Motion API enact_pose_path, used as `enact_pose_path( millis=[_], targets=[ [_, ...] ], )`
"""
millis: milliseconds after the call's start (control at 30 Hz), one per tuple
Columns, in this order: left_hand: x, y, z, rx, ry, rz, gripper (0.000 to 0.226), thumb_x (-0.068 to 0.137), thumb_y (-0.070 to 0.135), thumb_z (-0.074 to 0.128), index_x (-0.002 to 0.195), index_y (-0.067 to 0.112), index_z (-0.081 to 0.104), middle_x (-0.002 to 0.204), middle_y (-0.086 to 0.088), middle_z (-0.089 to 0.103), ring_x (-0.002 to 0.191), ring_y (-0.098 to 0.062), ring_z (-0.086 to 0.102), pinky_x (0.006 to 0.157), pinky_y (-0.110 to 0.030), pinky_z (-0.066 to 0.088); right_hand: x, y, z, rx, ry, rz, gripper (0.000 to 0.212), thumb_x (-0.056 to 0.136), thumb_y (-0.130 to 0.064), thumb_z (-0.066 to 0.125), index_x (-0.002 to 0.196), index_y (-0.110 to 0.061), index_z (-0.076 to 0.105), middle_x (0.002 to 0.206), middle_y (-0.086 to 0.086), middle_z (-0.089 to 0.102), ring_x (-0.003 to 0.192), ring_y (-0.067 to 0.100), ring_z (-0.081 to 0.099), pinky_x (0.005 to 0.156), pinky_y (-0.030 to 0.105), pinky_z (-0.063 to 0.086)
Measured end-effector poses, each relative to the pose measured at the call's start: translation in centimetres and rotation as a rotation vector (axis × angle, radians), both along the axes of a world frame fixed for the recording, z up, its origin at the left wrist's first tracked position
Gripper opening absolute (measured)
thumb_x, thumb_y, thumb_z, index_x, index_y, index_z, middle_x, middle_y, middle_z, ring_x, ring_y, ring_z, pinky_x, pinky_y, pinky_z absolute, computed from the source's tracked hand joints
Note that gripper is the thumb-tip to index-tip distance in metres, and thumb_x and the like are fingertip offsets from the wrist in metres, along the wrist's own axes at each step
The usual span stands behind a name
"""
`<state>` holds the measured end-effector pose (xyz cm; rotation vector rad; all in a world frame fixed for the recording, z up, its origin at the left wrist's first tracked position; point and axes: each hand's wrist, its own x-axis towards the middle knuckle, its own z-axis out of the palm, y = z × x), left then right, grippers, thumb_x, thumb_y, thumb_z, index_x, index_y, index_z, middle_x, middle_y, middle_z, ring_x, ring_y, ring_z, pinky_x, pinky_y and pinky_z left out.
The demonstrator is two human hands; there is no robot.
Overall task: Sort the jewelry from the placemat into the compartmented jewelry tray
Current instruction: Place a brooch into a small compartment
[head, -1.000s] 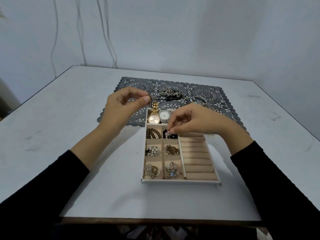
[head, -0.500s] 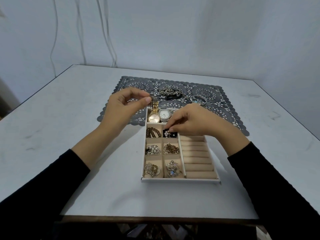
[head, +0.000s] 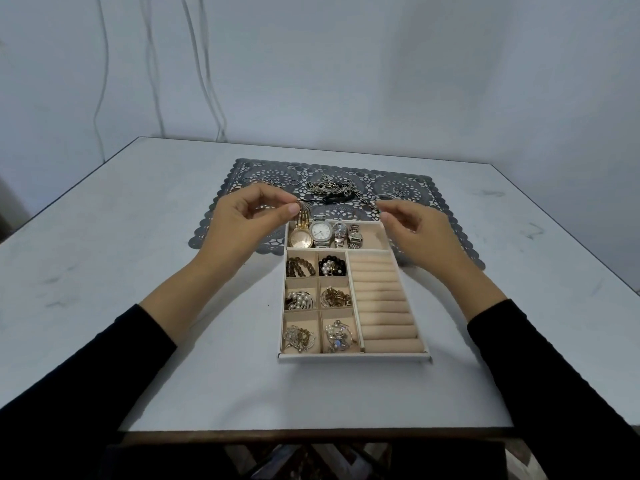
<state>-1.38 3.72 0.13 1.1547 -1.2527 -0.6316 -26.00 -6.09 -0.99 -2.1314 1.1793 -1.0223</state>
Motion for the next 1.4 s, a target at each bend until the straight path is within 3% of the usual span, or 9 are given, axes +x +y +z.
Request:
enact_pose_path(
  millis=[167,300,367,500,667,767,867,1067,1400],
  targets=[
    [0.1,0.1,-0.1,0.012,-0.002,-0.024,0.013,0.075,0.021,0.077,0.087,0.022,0.073,0.085,0.003,0.075,0.083,-0.016,0.069,0.079,-0.03,0.054,-1.7,-0.4,-1.8,-0.072,0.2,-0.111,0.039,0.096,-0.027,0.053,0.134,-0.016,0.055,0.132,0.001,0.059,0.122,0.015,0.052,0.098,0.02,0.035],
    [0.2,0.2,-0.5,0.054,-0.03,-0.021,0.009,0.077,0.025,0.078,0.085,0.029,0.075,0.089,-0.003,0.074,0.086,-0.023,0.067,0.08,-0.056,0.052,-2.2,-0.6,-2.7,-0.085,0.34,-0.14,0.039,0.097,-0.027,0.051,0.133,-0.011,0.054,0.128,0.007,0.061,0.118,0.023,0.055,0.092,0.022,0.035],
    [0.3,0.1,-0.7,0.07,-0.059,-0.025,0.008,0.081,0.02,0.077,0.087,0.025,0.074,0.086,0.0,0.074,0.083,-0.022,0.065,0.074,-0.05,0.054,-2.4,-0.5,-3.0,-0.069,0.381,-0.136,0.039,0.098,-0.027,0.049,0.134,-0.011,0.053,0.126,0.007,0.062,0.115,0.024,0.055,0.09,0.024,0.037],
    [0.1,0.3,-0.9,0.072,-0.122,-0.07,0.008,0.081,0.015,0.075,0.087,0.019,0.072,0.078,0.008,0.073,0.073,-0.008,0.066,0.056,-0.017,0.051,-2.6,-0.2,-3.1,-0.045,0.418,-0.117,0.036,0.099,-0.024,0.048,0.13,-0.008,0.054,0.127,0.011,0.061,0.117,0.027,0.054,0.096,0.029,0.037],
    [0.3,0.8,-1.2,0.084,-0.232,-0.164,0.018,0.077,0.022,0.074,0.092,0.013,0.072,0.085,-0.001,0.075,0.081,-0.022,0.072,0.079,-0.031,0.057,-2.5,-0.3,-3.2,-0.026,0.425,-0.115,0.04,0.099,-0.025,0.047,0.134,-0.008,0.053,0.138,0.008,0.054,0.129,0.023,0.047,0.106,0.027,0.031],
    [0.4,1.1,-1.2,0.087,-0.307,-0.236,0.018,0.078,0.02,0.072,0.093,0.01,0.071,0.086,0.002,0.075,0.084,-0.014,0.073,0.079,-0.022,0.055,-2.5,-0.3,-3.2,-0.027,0.431,-0.116,0.039,0.099,-0.024,0.048,0.133,-0.007,0.053,0.136,0.009,0.055,0.127,0.024,0.049,0.104,0.026,0.032],
    [0.8,0.9,-1.2,0.103,-0.394,-0.234,0.013,0.081,0.019,0.072,0.093,0.013,0.072,0.089,0.002,0.074,0.087,-0.013,0.07,0.083,-0.023,0.055,-2.5,-0.3,-3.1,-0.031,0.438,-0.116,0.039,0.099,-0.024,0.048,0.133,-0.007,0.053,0.134,0.008,0.056,0.125,0.024,0.05,0.101,0.024,0.033],
    [1.2,0.7,-1.0,0.122,-0.633,-0.208,0.01,0.087,0.017,0.071,0.092,0.025,0.074,0.089,0.019,0.072,0.09,-0.002,0.067,0.085,-0.015,0.049,-2.5,-0.4,-3.2,-0.032,0.447,-0.119,0.039,0.099,-0.026,0.047,0.134,-0.008,0.053,0.138,0.008,0.054,0.128,0.023,0.048,0.103,0.024,0.032],
    [1.0,0.1,-0.7,0.06,-0.814,-0.173,0.01,0.085,0.021,0.073,0.094,0.023,0.077,0.087,0.012,0.071,0.087,-0.005,0.064,0.078,-0.016,0.05,-2.4,-0.6,-3.3,-0.032,0.447,-0.124,0.039,0.099,-0.025,0.048,0.133,-0.009,0.053,0.136,0.007,0.055,0.125,0.023,0.05,0.097,0.022,0.032]
  ],
)
